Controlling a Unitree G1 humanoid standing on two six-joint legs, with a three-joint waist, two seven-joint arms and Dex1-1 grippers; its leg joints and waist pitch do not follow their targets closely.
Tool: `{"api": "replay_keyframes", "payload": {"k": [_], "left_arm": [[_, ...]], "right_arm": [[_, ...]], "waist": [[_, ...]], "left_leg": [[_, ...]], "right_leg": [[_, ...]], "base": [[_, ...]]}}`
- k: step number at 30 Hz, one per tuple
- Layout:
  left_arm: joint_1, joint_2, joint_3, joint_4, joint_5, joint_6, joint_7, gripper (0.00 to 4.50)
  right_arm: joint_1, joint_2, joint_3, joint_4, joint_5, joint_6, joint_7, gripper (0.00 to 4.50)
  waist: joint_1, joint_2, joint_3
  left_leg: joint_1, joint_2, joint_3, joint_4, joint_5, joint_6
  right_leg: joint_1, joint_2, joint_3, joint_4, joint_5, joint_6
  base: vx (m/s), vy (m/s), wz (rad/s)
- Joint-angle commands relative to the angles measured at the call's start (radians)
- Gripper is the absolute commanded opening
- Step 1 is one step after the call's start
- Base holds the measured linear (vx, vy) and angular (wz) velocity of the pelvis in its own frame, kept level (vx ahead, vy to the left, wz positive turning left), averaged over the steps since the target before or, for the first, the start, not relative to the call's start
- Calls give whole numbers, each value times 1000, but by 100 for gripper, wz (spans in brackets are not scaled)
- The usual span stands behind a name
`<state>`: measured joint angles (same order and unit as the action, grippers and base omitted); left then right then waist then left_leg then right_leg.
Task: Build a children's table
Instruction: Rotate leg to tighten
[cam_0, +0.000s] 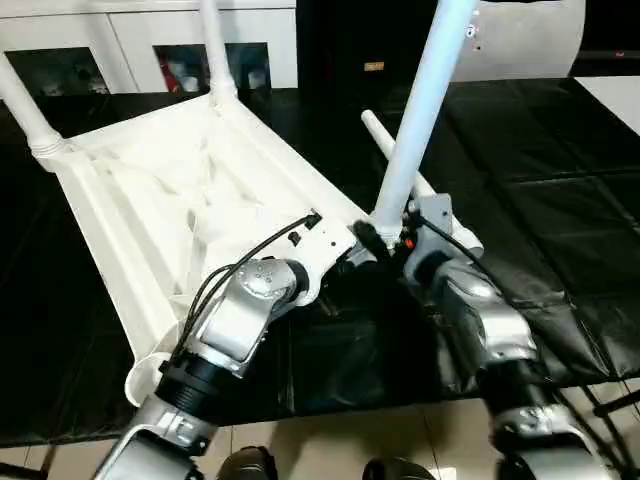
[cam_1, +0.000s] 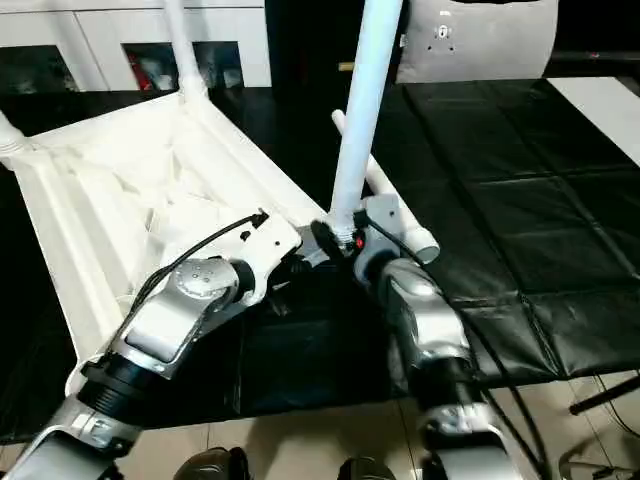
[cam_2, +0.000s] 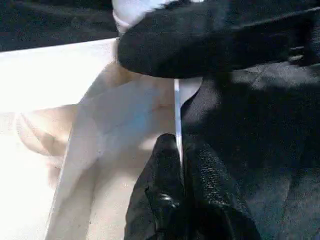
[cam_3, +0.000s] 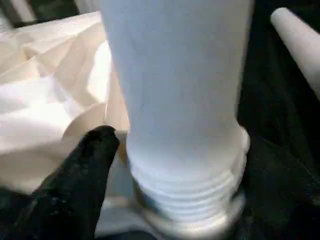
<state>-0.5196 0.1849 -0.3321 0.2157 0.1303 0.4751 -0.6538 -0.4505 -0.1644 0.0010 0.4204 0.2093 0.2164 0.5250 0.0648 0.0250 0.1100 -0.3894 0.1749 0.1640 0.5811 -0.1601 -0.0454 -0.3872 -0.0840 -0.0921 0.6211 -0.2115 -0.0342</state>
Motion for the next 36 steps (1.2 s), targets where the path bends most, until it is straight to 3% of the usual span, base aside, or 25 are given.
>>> {"api": "replay_keyframes", "payload": {"k": [1, 6, 10, 12, 14, 16, 23, 24, 36], "left_arm": [[-18, 27, 8, -13, -17, -102, -48, 0], [-10, 105, -9, 16, -57, -176, -201, 0], [-9, 176, -47, 40, -84, -298, -354, 0], [-5, 232, -81, 44, -104, -362, -484, 0], [-6, 249, -93, 45, -105, -372, -517, 0], [-11, 284, -119, 52, -101, -406, -586, 0], [-28, 293, -128, 84, -99, -461, -631, 0], [-32, 293, -128, 91, -100, -468, -633, 0], [-50, 291, -122, 143, -118, -506, -647, 0]], "right_arm": [[14, -36, -3, -49, 26, -5, 70, 427], [60, -173, 18, -136, 85, -18, 327, 444], [70, -244, 40, -174, 116, 7, 471, 444], [66, -294, 87, -172, 89, -26, 555, 444], [62, -304, 101, -166, 75, -45, 571, 444], [51, -313, 134, -147, 50, -89, 617, 444], [35, -328, 189, -127, 47, -67, 721, 428], [34, -332, 196, -128, 52, -59, 732, 400], [15, -335, 212, -105, 68, -9, 788, 302]], "waist": [[10, -4, -89], [19, 0, -87], [31, 2, -88], [37, 0, -88], [45, 4, -88], [50, 1, -88], [64, -2, -87], [64, -3, -86], [65, -6, -89]], "left_leg": [[9, 50, -17, -55, -138, 94], [13, 54, -15, -54, -155, 100], [17, 57, -16, -54, -150, 107], [16, 59, -17, -54, -154, 107], [21, 62, -13, -54, -152, 100], [22, 62, -12, -55, -162, 93], [24, 66, -10, -60, -202, 73], [23, 65, -10, -60, -204, 73], [20, 64, -9, -56, -174, 78]], "right_leg": [[60, -75, 57, -76, -46, -219], [57, -76, 59, -78, -72, -215], [49, -75, 58, -72, -54, -234], [52, -76, 57, -72, -67, -232], [44, -74, 59, -68, -52, -238], [43, -77, 59, -67, -62, -245], [42, -81, 60, -68, -114, -236], [42, -81, 59, -69, -120, -234], [42, -83, 59, -68, -119, -229]], "base": [[0, 0, 0], [0, 0, 0], [0, 0, 0], [0, 0, 0], [0, 0, 0], [0, 0, 0], [0, 0, 0], [0, 0, 0], [0, 0, 0]]}}
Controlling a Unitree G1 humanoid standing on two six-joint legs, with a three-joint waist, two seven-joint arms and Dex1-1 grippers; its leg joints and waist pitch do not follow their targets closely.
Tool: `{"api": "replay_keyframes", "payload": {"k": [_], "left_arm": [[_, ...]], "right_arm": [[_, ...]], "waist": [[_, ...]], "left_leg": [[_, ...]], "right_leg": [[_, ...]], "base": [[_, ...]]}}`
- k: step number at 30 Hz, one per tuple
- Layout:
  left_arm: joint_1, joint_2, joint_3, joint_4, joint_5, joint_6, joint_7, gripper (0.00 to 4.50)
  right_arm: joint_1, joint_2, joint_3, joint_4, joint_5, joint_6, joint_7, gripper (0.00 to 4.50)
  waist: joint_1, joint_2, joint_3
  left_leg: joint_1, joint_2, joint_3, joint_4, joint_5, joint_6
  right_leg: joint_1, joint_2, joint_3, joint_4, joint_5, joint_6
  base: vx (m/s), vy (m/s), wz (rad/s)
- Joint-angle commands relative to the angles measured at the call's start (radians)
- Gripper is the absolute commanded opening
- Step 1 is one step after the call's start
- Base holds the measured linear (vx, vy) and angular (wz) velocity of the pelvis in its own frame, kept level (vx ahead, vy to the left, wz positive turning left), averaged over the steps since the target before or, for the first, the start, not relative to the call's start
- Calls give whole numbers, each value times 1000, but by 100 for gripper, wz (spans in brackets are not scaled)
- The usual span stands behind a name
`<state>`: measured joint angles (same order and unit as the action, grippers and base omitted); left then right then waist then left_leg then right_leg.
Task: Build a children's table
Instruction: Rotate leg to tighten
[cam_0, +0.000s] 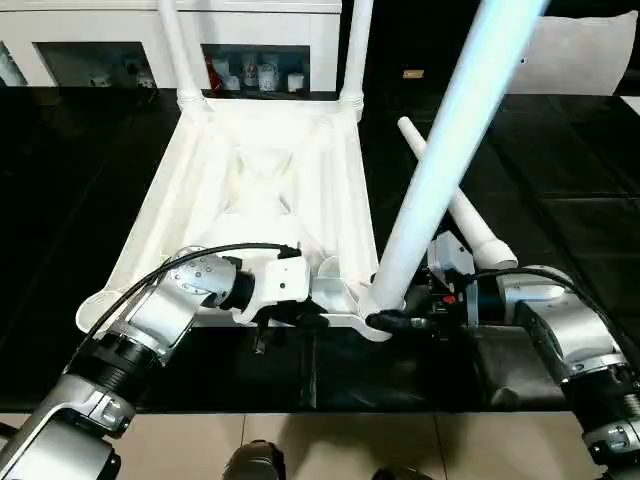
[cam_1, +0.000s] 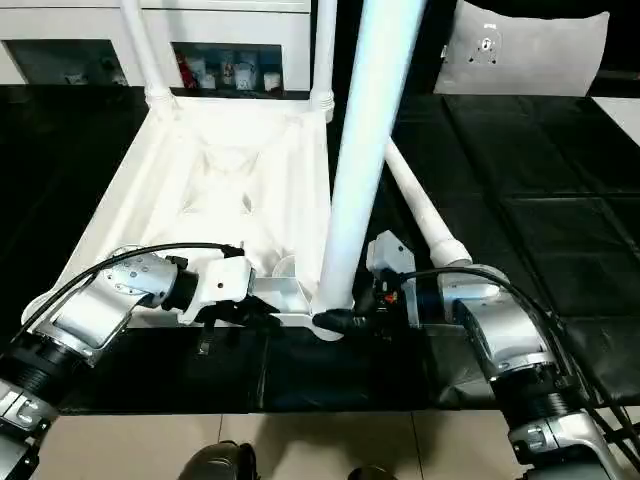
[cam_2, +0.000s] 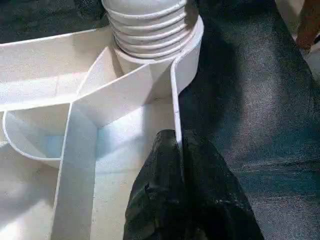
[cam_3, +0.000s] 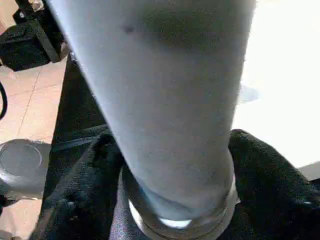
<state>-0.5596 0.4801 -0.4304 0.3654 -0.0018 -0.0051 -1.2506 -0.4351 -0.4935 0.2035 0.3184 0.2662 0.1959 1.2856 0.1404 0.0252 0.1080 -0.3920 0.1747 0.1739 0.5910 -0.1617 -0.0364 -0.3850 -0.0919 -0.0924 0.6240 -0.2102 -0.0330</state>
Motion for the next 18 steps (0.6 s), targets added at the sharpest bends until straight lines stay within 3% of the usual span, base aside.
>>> {"api": "replay_keyframes", "payload": {"k": [1, 2, 7, 10, 12, 13, 14, 16, 18], "left_arm": [[-10, -5, -22, -5, 12, -25, -50, 0], [-6, -8, -16, -8, 5, -14, -47, 0], [18, -26, 21, -42, -21, 55, 11, 0], [33, -61, 66, -85, -42, 151, 113, 0], [40, -117, 109, -129, -41, 257, 243, 0], [41, -147, 128, -145, -40, 306, 303, 0], [41, -199, 157, -167, -37, 381, 394, 0], [39, -255, 181, -181, -27, 429, 482, 0], [34, -323, 191, -184, -2, 447, 572, 0]], "right_arm": [[0, -6, 9, -3, 11, 12, 28, 302], [7, -2, 10, -9, 16, 22, 30, 283], [34, 27, 13, -32, 15, 53, -20, 273], [35, 89, -7, -29, -9, 109, -169, 269], [19, 158, -36, 5, -39, 136, -331, 269], [12, 190, -53, 18, -40, 150, -393, 268], [2, 236, -79, 32, -35, 168, -471, 268], [-10, 281, -103, 48, -38, 180, -552, 268], [-25, 332, -130, 78, -49, 180, -659, 268]], "waist": [[-11, -6, -87], [-11, -9, -86], [-12, -7, -83], [-18, -7, -77], [-35, -8, -67], [-38, -8, -67], [-51, -10, -67], [-63, -11, -71], [-77, -16, -72]], "left_leg": [[23, 64, -18, -66, -174, 68], [23, 64, -18, -67, -174, 69], [22, 66, -19, -69, -181, 65], [23, 66, -21, -75, -220, 46], [27, 63, -23, -81, -292, 3], [28, 61, -25, -81, -304, -4], [19, 60, -30, -83, -296, -18], [17, 59, -31, -83, -280, -17], [18, 53, -24, -76, -244, 10]], "right_leg": [[40, -75, 60, -70, -119, -230], [40, -75, 60, -70, -117, -231], [39, -77, 60, -73, -143, -228], [37, -76, 60, -78, -202, -219], [33, -79, 62, -89, -324, -199], [32, -81, 61, -93, -359, -190], [40, -83, 59, -90, -376, -177], [41, -80, 58, -93, -354, -166], [37, -75, 60, -97, -293, -177]], "base": [[0, 0, 0], [0, 0, 0], [0, 0, 0], [0, 0, 0], [0, 0, 0], [0, 0, 0], [0, 0, 0], [0, 0, 0], [0, 0, 0]]}}
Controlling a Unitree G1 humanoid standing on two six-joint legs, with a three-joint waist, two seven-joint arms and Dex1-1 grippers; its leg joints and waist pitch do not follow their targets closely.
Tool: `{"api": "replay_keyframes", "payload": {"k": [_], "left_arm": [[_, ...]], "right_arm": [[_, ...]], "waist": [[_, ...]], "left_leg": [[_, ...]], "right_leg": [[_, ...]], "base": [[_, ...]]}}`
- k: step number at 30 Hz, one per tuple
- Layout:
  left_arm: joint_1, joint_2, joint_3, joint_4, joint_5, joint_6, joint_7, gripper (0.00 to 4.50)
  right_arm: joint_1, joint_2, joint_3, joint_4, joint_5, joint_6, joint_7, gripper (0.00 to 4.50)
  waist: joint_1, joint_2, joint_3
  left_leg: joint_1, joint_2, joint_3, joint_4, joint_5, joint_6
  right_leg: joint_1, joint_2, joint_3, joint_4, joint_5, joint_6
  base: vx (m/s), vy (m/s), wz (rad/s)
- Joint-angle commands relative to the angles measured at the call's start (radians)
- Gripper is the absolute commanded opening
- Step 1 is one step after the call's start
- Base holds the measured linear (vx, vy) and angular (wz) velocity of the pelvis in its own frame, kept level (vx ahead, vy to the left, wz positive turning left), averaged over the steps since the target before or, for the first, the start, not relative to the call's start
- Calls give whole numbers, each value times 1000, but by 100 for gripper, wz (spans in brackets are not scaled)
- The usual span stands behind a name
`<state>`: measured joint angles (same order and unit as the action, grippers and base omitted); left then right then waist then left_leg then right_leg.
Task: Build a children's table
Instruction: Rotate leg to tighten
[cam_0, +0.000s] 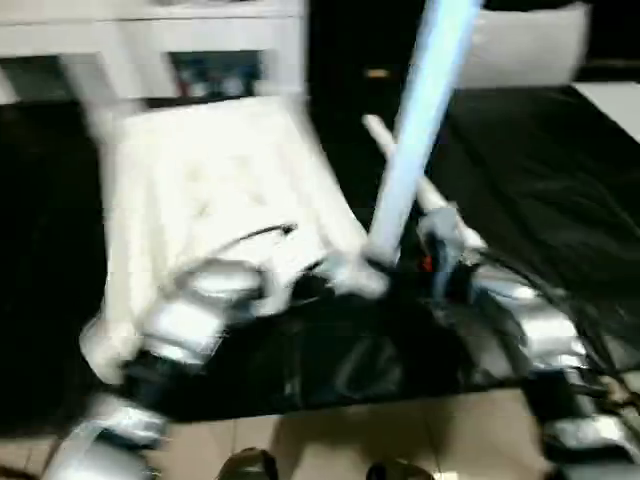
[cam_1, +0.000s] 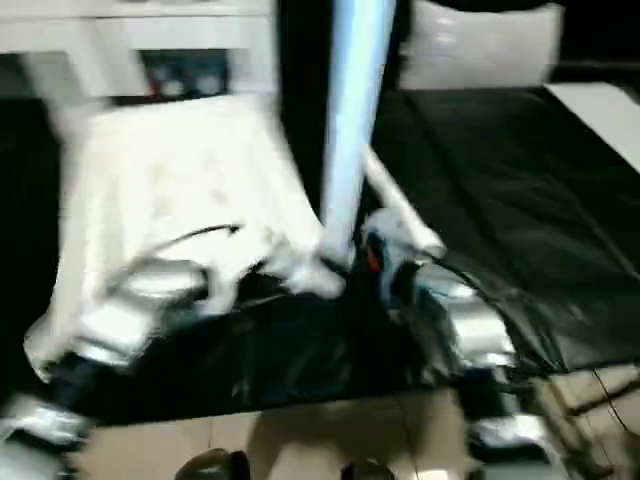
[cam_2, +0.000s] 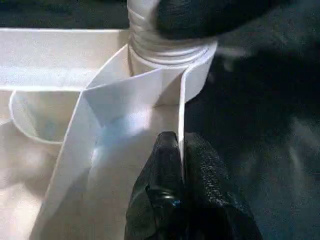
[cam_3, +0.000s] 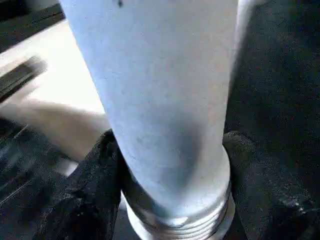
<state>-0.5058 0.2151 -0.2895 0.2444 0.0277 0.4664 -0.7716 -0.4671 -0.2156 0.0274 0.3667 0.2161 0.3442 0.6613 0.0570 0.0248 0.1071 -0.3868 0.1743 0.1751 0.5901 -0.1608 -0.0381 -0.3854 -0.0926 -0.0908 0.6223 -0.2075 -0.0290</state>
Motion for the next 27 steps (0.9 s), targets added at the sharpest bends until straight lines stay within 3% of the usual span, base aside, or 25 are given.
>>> {"api": "replay_keyframes", "payload": {"k": [1, 3, 5, 6, 8, 10, 11, 12, 15, 18, 22, 27], "left_arm": [[-20, -58, 50, -63, -31, -25, 93, 0], [-30, -129, 48, -57, -2, -11, 189, 0], [-46, -183, 31, -51, 28, -2, 257, 0], [-50, -195, 21, -52, 39, 4, 272, 0], [-48, -197, 2, -70, 49, 24, 274, 0], [-47, -191, -4, -76, 54, 30, 271, 0], [-45, -183, -1, -76, 56, 31, 270, 0], [-44, -171, 3, -74, 58, 31, 265, 0], [-40, -136, 3, -67, 65, 16, 231, 0], [-34, -108, -9, -62, 73, -3, 198, 0], [-18, -13, -49, -53, 71, -79, 74, 0], [-9, 84, -79, -49, 54, -133, -74, 0]], "right_arm": [[7, 55, 46, 30, 1, 32, -34, 267], [-12, 112, 5, 66, -9, 41, -168, 267], [-23, 144, -12, 97, -39, 15, -252, 267], [-26, 151, -14, 105, -51, 1, -273, 267], [-23, 155, -23, 99, -50, -21, -271, 323], [-19, 153, -26, 91, -50, -25, -271, 339], [-14, 145, -26, 78, -45, -27, -256, 353], [-6, 133, -26, 59, -41, -32, -237, 353], [14, 91, -26, 8, -27, -54, -168, 382], [25, 54, -27, -14, -14, -81, -106, 416], [51, -62, -21, -55, 17, -107, 80, 446], [67, -168, -11, -90, 51, -98, 258, 446]], "waist": [[5, -15, -72], [6, -17, -78], [5, -12, -80], [4, -11, -86], [5, -7, -91], [6, -8, -92], [7, -2, -92], [7, -5, -95], [6, -6, -88], [6, -4, -86], [11, -4, -85], [16, -1, -88]], "left_leg": [[12, 52, -23, -74, -233, 20], [8, 50, -21, -69, -167, 44], [8, 51, -20, -68, -136, 55], [8, 51, -20, -64, -98, 69], [7, 51, -20, -60, -44, 101], [5, 50, -19, -56, -29, 132], [4, 52, -20, -54, -23, 144], [1, 52, -19, -51, -13, 153], [1, 52, -18, -54, -61, 153], [3, 54, -19, -58, -115, 125], [3, 55, -20, -58, -124, 124], [5, 57, -19, -55, -112, 136]], "right_leg": [[37, -74, 60, -96, -287, -182], [42, -71, 58, -90, -222, -183], [40, -68, 58, -84, -166, -194], [44, -67, 57, -76, -85, -212], [46, -64, 55, -65, 22, -233], [48, -64, 54, -62, 70, -246], [46, -65, 53, -60, 84, -253], [47, -64, 53, -57, 105, -255], [47, -65, 51, -65, 52, -251], [46, -67, 52, -75, -37, -235], [47, -67, 53, -76, -40, -227], [45, -66, 53, -67, 5, -253]], "base": [[0, 0, 0], [0, 0, 0], [0, 0, 0], [0, 0, 0], [0, 0, 0], [0, 0, 0], [0, 0, 0], [0, 0, 0], [0, 0, 0], [0, 0, 0], [0, 0, 0], [0, 0, 0]]}}
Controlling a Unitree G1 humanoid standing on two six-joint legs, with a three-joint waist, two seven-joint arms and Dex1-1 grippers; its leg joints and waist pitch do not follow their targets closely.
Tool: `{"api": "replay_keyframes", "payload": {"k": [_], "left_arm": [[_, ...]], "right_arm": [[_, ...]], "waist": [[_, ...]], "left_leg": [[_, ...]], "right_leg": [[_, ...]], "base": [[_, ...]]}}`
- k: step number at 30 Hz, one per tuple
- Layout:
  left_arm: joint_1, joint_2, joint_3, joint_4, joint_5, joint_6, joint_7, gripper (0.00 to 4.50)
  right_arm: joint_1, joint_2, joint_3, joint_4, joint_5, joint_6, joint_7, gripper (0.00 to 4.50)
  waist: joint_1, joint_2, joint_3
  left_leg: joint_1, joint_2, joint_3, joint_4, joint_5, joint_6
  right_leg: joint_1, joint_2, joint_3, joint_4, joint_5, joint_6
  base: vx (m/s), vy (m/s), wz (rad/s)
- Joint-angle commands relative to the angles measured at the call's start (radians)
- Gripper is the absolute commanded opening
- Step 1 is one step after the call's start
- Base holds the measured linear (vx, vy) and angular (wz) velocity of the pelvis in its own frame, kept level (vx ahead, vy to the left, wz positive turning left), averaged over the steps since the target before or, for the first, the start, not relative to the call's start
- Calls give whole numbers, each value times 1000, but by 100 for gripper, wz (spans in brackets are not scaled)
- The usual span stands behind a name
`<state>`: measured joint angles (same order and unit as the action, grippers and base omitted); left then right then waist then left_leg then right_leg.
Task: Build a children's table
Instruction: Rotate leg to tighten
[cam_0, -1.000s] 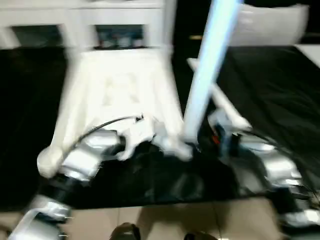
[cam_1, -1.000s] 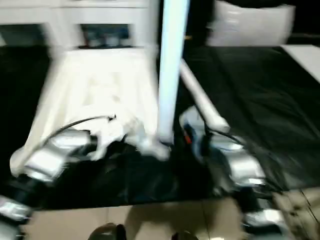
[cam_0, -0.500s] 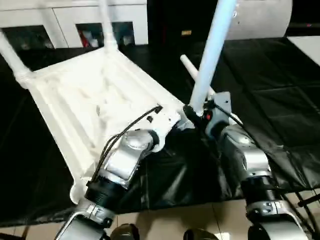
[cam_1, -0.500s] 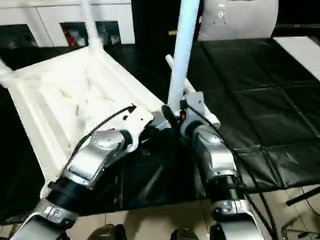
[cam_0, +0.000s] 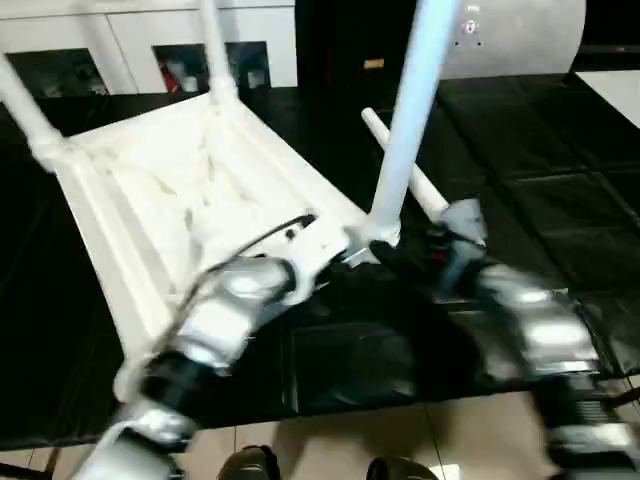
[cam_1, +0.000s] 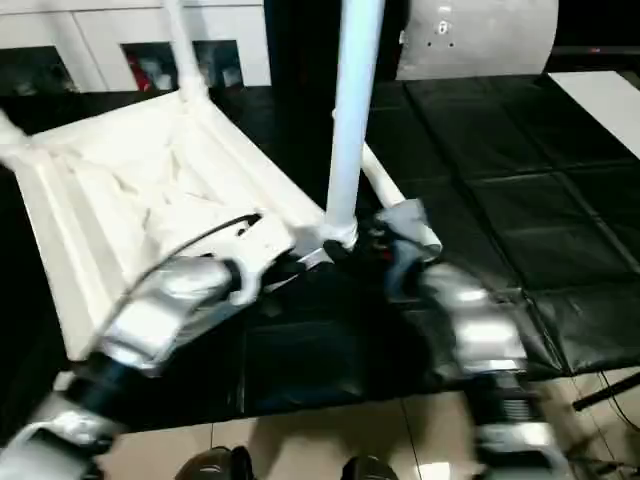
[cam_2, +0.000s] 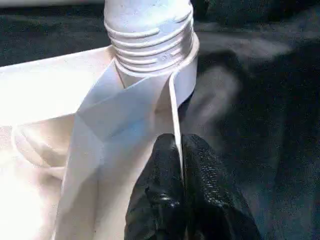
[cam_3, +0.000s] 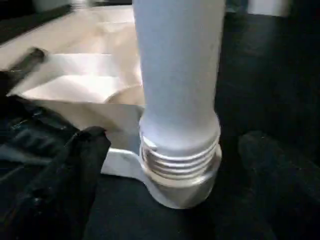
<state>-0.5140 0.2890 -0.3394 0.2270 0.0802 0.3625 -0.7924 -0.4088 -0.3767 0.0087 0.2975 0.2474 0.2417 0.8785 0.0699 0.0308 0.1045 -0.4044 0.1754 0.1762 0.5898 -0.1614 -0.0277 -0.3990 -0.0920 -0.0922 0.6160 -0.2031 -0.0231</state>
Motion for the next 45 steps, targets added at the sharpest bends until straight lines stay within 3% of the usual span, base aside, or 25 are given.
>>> {"api": "replay_keyframes", "payload": {"k": [1, 6, 12, 15, 20, 25, 27, 34, 37, 43, 45], "left_arm": [[-1, 25, -35, -28, 3, -45, -73, 0], [-8, 107, -53, 6, -9, -123, -183, 0], [-22, 82, 9, 37, -45, -38, -139, 0], [-26, 83, 13, 41, -62, -16, -158, 54], [-31, 81, 6, 61, -35, -2, -127, 89], [-34, 85, 0, 55, -31, 39, -125, 89], [-38, 76, 15, 53, -48, 58, -121, 56], [-53, 64, 49, 65, -58, 54, -87, 11], [-49, 71, 41, 58, -44, 30, -77, 3], [-39, 95, 10, 45, -41, -18, -118, 3], [-31, 116, -18, 49, -44, -122, -188, 3]], "right_arm": [[9, -20, 10, -23, 22, 6, 60, 446], [12, -87, 37, -41, 42, 12, 167, 446], [36, -97, 61, -71, 50, 37, 222, 446], [49, -101, 79, -82, 58, 42, 247, 450], [54, -102, 84, -87, 57, 39, 250, 450], [57, -101, 84, -92, 54, 41, 254, 450], [57, -102, 85, -93, 54, 40, 255, 450], [56, -104, 93, -88, 52, 32, 252, 450], [58, -104, 93, -91, 51, 31, 251, 450], [55, -109, 90, -86, 49, 22, 250, 450], [46, -115, 84, -77, 53, 16, 258, 450]], "waist": [[4, -6, -85], [23, -6, -86], [28, -12, -88], [28, -12, -88], [24, -10, -91], [24, -11, -91], [24, -11, -92], [24, -13, -89], [23, -12, -87], [21, -9, -89], [22, -9, -90]], "left_leg": [[25, 57, -19, -55, -111, 126], [31, 60, -17, -56, -122, 111], [27, 59, -18, -57, -146, 89], [27, 59, -19, -58, -153, 84], [25, 59, -20, -57, -149, 86], [26, 58, -20, -56, -144, 86], [26, 57, -19, -54, -137, 89], [24, 57, -20, -55, -155, 89], [26, 58, -21, -57, -180, 78], [24, 57, -22, -56, -163, 83], [23, 57, -22, -55, -152, 90]], "right_leg": [[56, -66, 56, -61, 1, -260], [51, -66, 56, -59, -32, -263], [55, -72, 55, -63, -86, -252], [54, -73, 55, -67, -115, -245], [54, -71, 55, -67, -104, -242], [54, -72, 55, -68, -113, -242], [54, -71, 55, -67, -102, -247], [54, -71, 54, -71, -135, -239], [52, -71, 54, -75, -174, -226], [51, -70, 55, -71, -131, -230], [52, -70, 55, -69, -109, -236]], "base": [[0, 0, 0], [0, 0, 0], [0, 0, 0], [0, 0, 0], [0, 0, 0], [0, 0, 0], [0, 0, 0], [0, 0, 0], [0, 0, 0], [0, 0, 0], [0, 0, 0]]}}
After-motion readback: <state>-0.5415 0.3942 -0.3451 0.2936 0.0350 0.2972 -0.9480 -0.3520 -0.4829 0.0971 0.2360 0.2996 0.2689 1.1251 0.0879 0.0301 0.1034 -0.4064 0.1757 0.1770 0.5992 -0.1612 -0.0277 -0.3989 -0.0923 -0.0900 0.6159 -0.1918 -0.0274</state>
